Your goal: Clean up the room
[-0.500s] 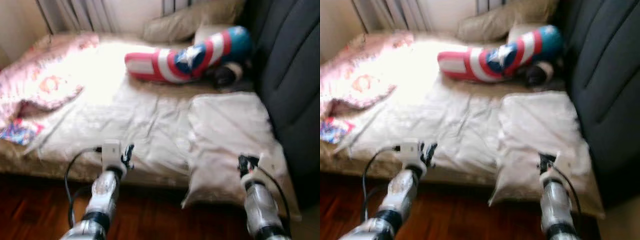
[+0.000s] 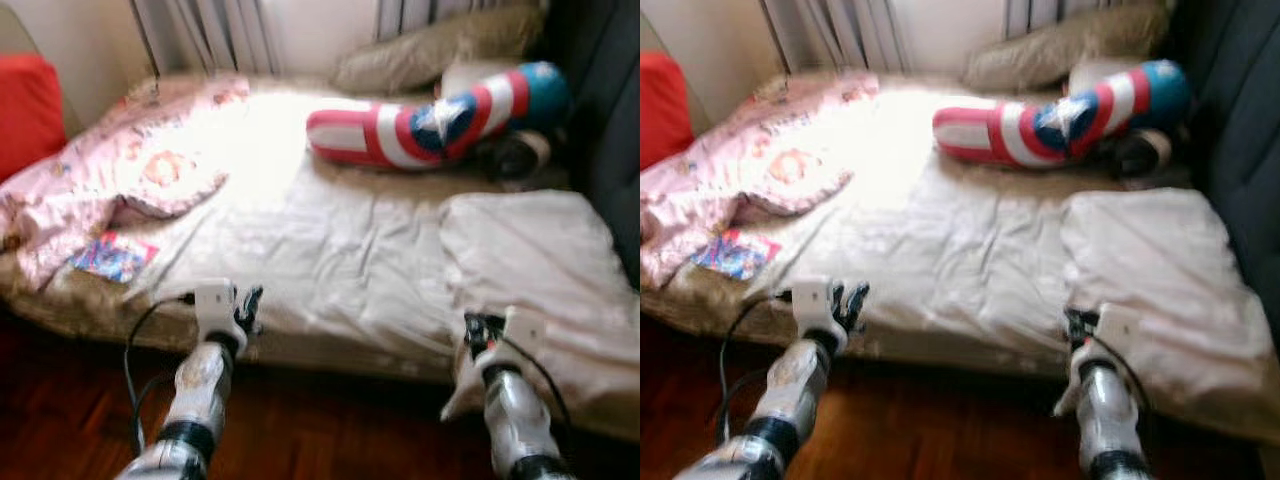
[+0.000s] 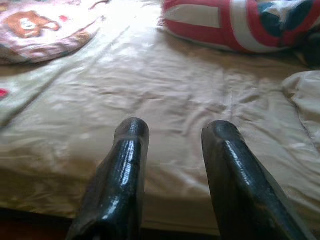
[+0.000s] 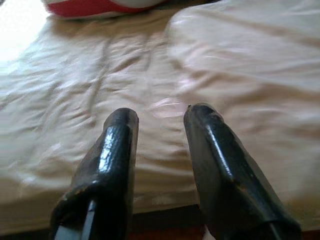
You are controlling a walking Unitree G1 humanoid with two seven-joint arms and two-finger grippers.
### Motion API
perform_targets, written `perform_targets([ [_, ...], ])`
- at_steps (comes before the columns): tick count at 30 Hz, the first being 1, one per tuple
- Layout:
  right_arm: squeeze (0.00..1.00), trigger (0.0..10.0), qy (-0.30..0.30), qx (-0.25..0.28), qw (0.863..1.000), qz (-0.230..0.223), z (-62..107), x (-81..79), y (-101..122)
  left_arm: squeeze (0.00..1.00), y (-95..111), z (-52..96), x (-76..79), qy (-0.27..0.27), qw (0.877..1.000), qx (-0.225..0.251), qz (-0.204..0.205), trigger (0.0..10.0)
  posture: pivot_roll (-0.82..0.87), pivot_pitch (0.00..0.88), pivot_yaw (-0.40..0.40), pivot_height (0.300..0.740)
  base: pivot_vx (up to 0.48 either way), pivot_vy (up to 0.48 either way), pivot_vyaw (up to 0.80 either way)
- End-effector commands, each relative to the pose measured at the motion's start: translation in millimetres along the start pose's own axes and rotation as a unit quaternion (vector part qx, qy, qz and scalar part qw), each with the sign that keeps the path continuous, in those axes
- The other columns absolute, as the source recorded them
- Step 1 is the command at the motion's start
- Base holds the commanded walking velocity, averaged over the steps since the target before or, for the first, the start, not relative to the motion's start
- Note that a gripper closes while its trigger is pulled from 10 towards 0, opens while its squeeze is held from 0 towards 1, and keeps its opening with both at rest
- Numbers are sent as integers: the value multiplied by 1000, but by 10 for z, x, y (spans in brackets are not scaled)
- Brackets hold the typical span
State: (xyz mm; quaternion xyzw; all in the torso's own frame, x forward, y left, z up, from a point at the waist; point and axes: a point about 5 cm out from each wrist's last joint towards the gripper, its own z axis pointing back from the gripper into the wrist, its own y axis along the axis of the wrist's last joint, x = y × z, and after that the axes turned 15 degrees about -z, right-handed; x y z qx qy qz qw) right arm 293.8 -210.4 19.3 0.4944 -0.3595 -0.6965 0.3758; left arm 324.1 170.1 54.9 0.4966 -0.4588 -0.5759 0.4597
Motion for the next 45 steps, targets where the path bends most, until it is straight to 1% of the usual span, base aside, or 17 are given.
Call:
perform_targets([
  [1, 0, 10000, 31, -7, 999, 5, -9, -131, -46, 0, -46, 29, -68, 6, 1000, -10, -2, 10000, -21, 38, 48, 740, 0, 480, 0],
  [3, 0, 10000, 33, -9, 999, 11, -5, -134, -56, 0, -48, 33, -59, 8, 1000, -9, 0, 10000, -17, 34, 45, 740, 0, 480, 0],
  [10, 0, 10000, 13, -3, 1000, -8, 6, -118, -77, 0, -53, 46, -40, 12, 1000, -6, -1, 10000, -15, 19, 49, 740, 0, 480, 0],
  [21, 0, 10000, -6, 5, 1000, -30, 15, -114, -96, 0, -34, 38, -126, 31, 1000, -5, 1, 10000, -21, 18, 52, 740, 0, 480, 0],
  [28, 0, 10000, 3, -13, 1000, -23, 26, -147, -165, 0, -80, 66, -161, 34, 999, -14, 4, 10000, -12, 44, 45, 740, 0, 480, 0],
  [29, 0, 10000, 2, -19, 1000, -19, 29, -136, -178, 0, -113, 81, -169, 33, 999, -22, 4, 10000, -9, 54, 43, 740, 0, 480, 0],
  [30, 0, 10000, -3, -33, 999, -12, 41, -89, -209, 0, -219, 129, -184, 28, 998, -49, -2, 10000, -3, 69, 38, 740, 0, 480, 0],
  [33, 0, 10000, -16, -63, 998, -5, 88, 7, -297, 0, -400, 222, -211, 23, 995, -98, -4, 10000, -4, 87, 34, 740, 0, 480, 0],
  [34, 0, 10000, -37, -97, 995, 7, 152, 112, -400, 0, -532, 302, -222, 17, 990, -137, -14, 10000, 2, 98, 33, 740, 0, 480, 0],
  [35, 0, 10000, -37, -97, 995, 7, 152, 112, -400, 0, -532, 302, -222, 17, 990, -137, -14, 10000, 2, 98, 33, 740, 0, 480, 0],
  [36, 0, 10000, -54, -125, 991, 13, 224, 203, -496, 0, -635, 371, -224, 9, 986, -167, -21, 10000, 11, 107, 32, 740, 0, 386, 0],
  [37, 0, 10000, -61, -141, 988, 19, 266, 246, -549, 0, -693, 409, -225, 7, 982, -187, -18, 10000, 18, 110, 33, 740, 0, 304, 0],
  [38, 0, 10000, -72, -169, 983, 26, 345, 315, -647, 0, -796, 480, -218, 1, 975, -224, -11, 10000, 21, 114, 36, 740, 0, 0, 0],
  [40, 0, 10000, -82, -195, 977, 30, 418, 366, -734, 0, -901, 560, -176, -17, 965, -262, -19, 10000, 28, 119, 39, 740, 0, 0, 0],
  [42, 0, 10000, -98, -210, 973, 26, 478, 408, -800, 0, -1031, 674, -118, -45, 949, -309, -49, 10000, 31, 121, 41, 740, 0, 0, 0],
  [43, 0, 10000, -105, -217, 970, 20, 510, 425, -836, 0, -1085, 731, -92, -54, 943, -324, -54, 10000, 28, 125, 40, 740, 0, 0, 0],
  [45, 0, 10000, -105, -217, 970, 20, 510, 425, -836, 0, -1085, 731, -92, -54, 943, -324, -54, 10000, 28, 125, 40, 740, 0, 0, 0],
])
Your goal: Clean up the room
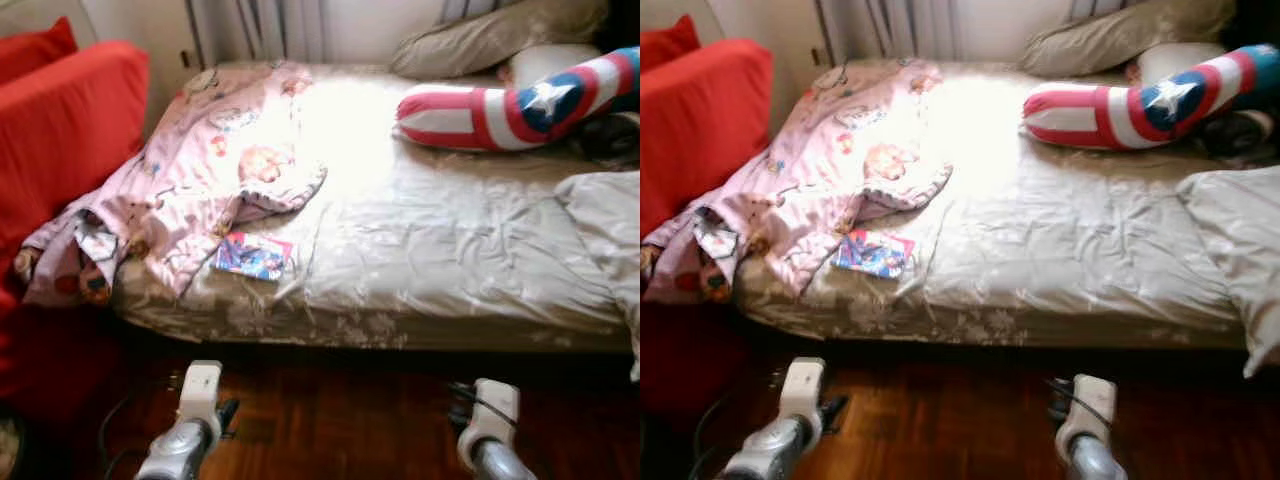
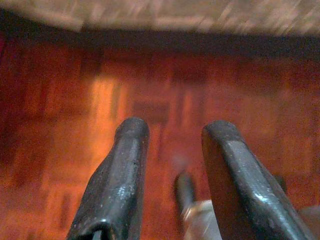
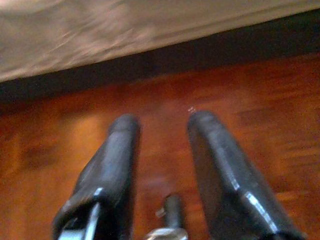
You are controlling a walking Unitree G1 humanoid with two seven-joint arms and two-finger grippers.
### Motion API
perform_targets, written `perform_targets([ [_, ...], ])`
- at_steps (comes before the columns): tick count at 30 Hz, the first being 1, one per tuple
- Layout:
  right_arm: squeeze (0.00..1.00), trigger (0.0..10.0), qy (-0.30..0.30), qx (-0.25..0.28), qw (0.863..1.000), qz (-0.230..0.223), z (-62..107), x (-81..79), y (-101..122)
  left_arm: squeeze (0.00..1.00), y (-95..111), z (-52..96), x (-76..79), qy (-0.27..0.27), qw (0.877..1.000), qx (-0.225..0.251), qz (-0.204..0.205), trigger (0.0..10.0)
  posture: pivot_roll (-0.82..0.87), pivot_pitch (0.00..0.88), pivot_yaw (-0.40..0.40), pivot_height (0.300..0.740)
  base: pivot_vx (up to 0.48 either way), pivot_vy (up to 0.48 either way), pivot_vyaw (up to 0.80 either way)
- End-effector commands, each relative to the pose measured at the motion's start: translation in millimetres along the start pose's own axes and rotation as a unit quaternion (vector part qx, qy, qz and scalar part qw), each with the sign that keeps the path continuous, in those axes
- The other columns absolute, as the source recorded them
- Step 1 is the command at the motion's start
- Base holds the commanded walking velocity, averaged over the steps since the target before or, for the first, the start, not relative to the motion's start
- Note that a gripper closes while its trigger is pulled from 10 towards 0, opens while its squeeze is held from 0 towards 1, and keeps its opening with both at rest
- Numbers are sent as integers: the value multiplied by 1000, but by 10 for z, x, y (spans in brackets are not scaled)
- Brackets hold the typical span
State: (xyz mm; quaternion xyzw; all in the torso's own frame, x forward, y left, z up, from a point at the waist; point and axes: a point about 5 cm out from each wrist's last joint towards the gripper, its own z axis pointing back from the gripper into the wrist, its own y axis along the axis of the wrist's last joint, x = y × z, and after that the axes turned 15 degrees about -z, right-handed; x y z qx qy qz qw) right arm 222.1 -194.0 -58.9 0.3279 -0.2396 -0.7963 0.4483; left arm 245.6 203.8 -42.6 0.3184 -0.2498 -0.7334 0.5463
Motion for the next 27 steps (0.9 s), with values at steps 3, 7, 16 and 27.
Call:
perform_targets([
  [3, 0, 10000, -23, -42, 999, 7, 50, 139, -154, 0, -301, 61, 78, -11, 997, -75, -8, 10000, 16, 137, 40, 740, 0, 0, 0],
  [7, 0, 10000, -29, -53, 998, 0, 82, 192, -231, 0, -383, 87, 89, -12, 996, -89, -10, 10000, 13, 141, 38, 740, 0, 0, 0],
  [16, 0, 10000, -40, -75, 996, 1, 125, 299, -305, 0, -515, 136, 105, -18, 994, -106, 10, 10000, 28, 142, 34, 740, 0, 0, 0],
  [27, 0, 10000, -41, -93, 995, 24, 201, 524, -327, 0, -535, 146, 87, -9, 994, -102, 48, 10000, 37, 143, 25, 740, 0, 0, 38],
])
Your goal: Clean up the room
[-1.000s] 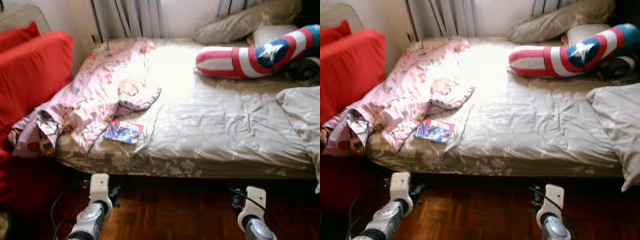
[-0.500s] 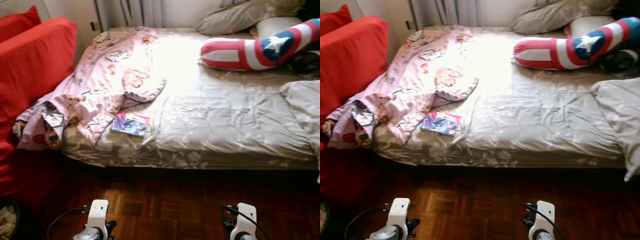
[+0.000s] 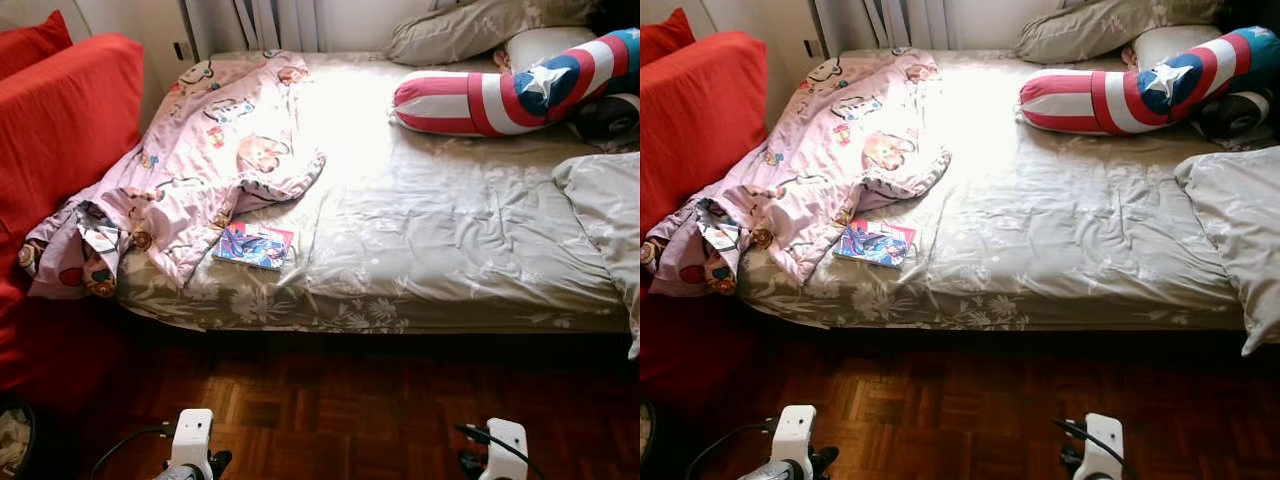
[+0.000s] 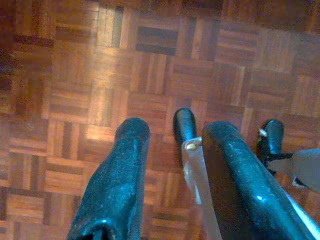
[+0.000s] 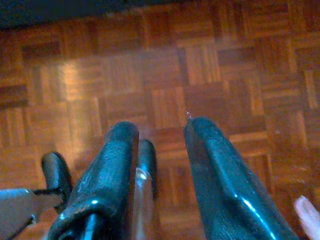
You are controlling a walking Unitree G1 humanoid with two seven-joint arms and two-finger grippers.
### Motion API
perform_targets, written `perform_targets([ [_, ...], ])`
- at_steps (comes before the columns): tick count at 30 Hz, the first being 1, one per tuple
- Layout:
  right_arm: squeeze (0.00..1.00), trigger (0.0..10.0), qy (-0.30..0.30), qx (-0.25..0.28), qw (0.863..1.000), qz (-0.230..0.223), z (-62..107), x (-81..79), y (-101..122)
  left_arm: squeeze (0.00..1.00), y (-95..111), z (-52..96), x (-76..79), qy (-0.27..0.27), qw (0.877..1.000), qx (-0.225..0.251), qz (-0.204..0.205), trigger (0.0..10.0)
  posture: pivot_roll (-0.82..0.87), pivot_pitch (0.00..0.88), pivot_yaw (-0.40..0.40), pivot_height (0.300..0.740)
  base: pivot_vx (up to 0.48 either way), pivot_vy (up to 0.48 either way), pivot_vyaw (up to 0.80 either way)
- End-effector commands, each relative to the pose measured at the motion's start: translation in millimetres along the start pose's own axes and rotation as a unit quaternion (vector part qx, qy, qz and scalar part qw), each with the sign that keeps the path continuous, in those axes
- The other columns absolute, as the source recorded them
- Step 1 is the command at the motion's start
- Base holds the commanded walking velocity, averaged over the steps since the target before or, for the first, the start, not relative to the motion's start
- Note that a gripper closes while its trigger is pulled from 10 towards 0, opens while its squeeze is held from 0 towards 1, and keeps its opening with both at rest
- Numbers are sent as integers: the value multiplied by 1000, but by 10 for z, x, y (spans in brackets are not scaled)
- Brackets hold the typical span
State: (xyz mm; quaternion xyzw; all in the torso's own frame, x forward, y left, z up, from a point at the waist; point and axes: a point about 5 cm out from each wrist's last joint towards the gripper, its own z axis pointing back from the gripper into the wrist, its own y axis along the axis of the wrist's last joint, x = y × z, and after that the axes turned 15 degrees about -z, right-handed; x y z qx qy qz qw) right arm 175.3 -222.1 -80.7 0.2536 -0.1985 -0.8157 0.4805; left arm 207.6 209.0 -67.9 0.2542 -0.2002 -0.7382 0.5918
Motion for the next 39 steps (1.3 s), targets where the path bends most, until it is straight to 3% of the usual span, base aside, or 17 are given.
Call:
perform_targets([
  [1, 0, 10000, -1, -11, 1000, 3, 14, 32, -59, 0, -100, 16, 6, 0, 1000, -15, 18, 10000, 37, 143, 25, 740, 0, 0, 419],
  [6, 0, 10000, 9, -22, 999, 22, -3, -113, -141, 0, -161, 23, 40, -3, 1000, -27, 15, 10000, 31, 144, 23, 740, 0, 0, 800],
  [19, 0, 10000, 11, -36, 999, 27, 4, -150, -229, 0, -180, 26, 56, -2, 999, -26, 29, 10000, 32, 133, 24, 740, 275, 0, 800],
  [29, 0, 10000, 11, -34, 999, 15, 2, -164, -230, 0, -130, 15, 61, 0, 999, -17, 35, 10000, 34, 126, 25, 740, 344, 0, 96],
  [33, 0, 10000, 16, -33, 999, 34, -2, -182, -218, 0, -128, 15, 61, 0, 999, -16, 37, 10000, 31, 124, 24, 740, 346, 0, 0],
  [39, 0, 10000, 24, -30, 999, 33, -2, -194, -217, 0, -137, 17, 61, 2, 999, -16, 40, 10000, 31, 121, 25, 740, 348, 0, 799],
])
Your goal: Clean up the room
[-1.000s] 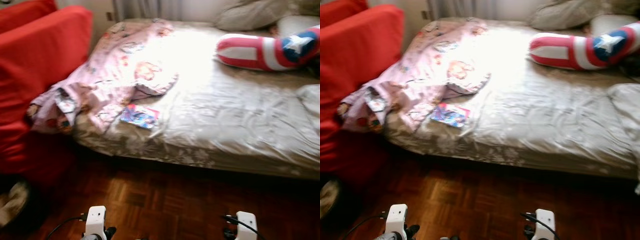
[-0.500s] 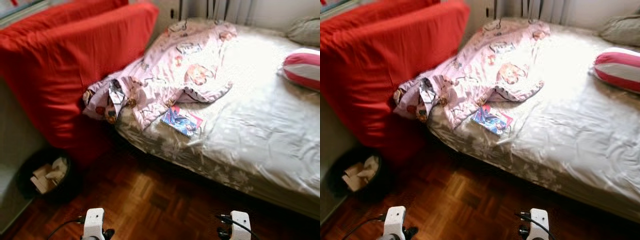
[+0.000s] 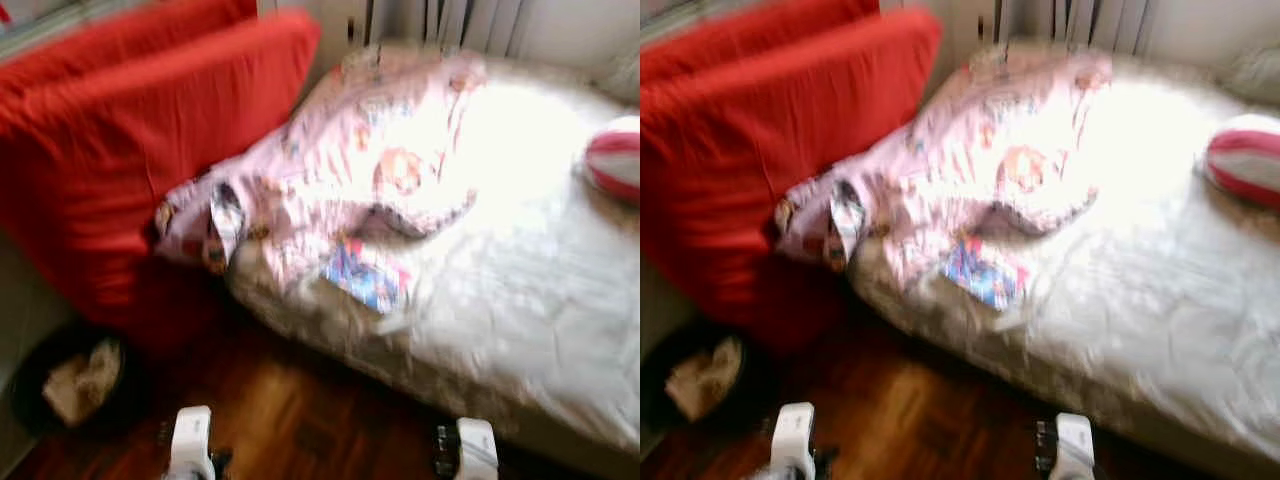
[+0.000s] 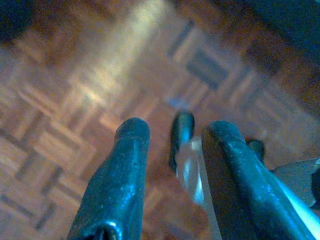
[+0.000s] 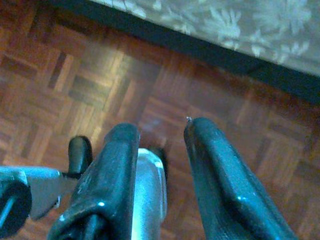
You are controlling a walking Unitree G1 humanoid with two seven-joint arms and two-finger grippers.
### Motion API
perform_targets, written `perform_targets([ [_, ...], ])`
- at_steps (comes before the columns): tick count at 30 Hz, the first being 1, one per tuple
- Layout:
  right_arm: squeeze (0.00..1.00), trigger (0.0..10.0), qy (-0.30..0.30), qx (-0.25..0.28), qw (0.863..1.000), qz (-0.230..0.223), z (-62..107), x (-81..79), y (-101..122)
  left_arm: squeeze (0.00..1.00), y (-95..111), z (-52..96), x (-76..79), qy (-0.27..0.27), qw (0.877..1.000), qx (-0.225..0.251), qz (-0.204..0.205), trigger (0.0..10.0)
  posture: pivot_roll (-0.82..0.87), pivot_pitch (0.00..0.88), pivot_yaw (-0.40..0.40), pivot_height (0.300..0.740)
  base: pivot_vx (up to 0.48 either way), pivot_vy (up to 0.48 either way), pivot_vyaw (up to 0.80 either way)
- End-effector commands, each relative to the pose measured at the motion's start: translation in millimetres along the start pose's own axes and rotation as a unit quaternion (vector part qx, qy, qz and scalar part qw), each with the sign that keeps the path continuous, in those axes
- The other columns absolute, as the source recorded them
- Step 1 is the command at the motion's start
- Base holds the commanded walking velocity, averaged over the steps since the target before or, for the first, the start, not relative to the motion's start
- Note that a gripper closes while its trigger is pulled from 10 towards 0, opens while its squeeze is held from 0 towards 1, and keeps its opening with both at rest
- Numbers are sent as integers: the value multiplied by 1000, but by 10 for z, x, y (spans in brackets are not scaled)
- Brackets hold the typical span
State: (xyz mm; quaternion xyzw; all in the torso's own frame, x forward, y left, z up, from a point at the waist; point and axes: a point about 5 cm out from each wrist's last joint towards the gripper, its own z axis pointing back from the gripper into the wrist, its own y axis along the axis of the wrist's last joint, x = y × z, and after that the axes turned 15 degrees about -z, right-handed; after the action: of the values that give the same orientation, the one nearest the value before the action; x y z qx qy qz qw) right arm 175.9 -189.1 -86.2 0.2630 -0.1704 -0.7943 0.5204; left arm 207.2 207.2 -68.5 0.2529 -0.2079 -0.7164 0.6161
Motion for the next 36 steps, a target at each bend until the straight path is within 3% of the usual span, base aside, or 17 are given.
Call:
perform_targets([
  [1, 0, 10000, -6, -7, 1000, -1, 22, 75, -45, 0, -137, 21, 31, -1, 1000, -19, 9, 10000, 30, 121, 25, 740, 349, 0, 800],
  [9, 0, 10000, 16, -13, 1000, -3, 10, 7, -46, 0, -126, 20, 26, 0, 1000, -15, 10, 10000, 28, 133, 23, 740, 349, 0, 200],
  [22, 0, 10000, -2, 0, 1000, -17, 22, 50, -57, 0, -43, 2, 63, -7, 1000, 0, 2, 10000, 27, 151, 23, 740, 247, 0, 0],
  [31, 0, 10000, 9, 18, 999, -27, 11, 14, 8, 0, 159, -22, 67, -7, 999, 44, -2, 10000, 26, 164, 27, 740, 0, 0, 0],
  [36, 0, 10000, 25, 45, 998, -25, -7, -41, 140, 0, 421, -28, 44, -2, 994, 109, 5, 10000, 23, 175, 30, 740, 0, 0, 0],
])
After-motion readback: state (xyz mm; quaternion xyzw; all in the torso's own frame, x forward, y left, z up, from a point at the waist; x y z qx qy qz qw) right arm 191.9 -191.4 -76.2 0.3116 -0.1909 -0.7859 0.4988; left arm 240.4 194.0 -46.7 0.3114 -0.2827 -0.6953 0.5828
